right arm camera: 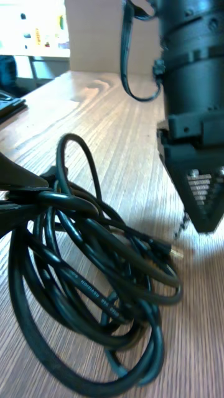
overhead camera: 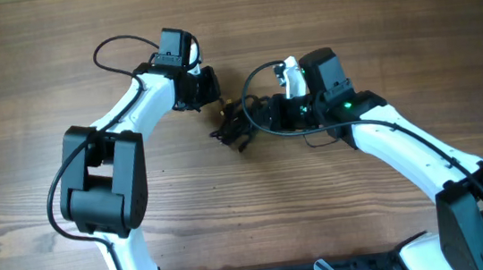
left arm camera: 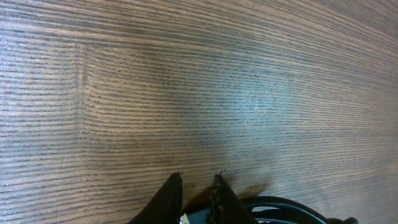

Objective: Untangle cables

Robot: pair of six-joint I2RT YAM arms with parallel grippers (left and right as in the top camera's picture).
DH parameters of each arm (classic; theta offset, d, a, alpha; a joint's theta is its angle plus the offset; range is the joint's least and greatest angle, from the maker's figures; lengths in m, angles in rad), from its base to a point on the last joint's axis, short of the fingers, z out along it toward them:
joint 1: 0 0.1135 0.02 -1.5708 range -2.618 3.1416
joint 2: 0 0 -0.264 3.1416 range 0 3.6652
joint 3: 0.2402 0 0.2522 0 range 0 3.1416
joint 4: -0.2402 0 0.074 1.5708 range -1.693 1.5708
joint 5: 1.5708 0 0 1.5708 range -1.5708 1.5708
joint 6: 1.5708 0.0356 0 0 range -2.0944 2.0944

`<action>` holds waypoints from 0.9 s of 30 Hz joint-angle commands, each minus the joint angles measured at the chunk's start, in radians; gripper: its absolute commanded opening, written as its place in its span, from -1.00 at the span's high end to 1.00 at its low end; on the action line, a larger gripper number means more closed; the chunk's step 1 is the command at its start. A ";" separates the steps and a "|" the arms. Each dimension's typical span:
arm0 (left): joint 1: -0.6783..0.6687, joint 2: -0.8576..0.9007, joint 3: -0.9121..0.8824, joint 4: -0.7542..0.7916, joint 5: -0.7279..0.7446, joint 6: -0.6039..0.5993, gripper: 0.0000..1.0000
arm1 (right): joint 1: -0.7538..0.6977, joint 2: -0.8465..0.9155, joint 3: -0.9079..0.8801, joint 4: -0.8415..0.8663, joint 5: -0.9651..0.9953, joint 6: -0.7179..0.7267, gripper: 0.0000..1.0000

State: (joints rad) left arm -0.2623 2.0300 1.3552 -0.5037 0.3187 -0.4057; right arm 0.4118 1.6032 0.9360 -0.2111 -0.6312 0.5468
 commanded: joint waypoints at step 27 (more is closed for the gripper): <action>0.005 0.006 -0.008 0.003 -0.013 -0.002 0.63 | 0.004 0.010 0.019 0.039 -0.519 -0.707 0.92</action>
State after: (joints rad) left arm -0.2623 2.0300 1.3552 -0.5037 0.3122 -0.4057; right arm 0.4118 1.6039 0.9360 -0.1783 -1.0927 -0.1295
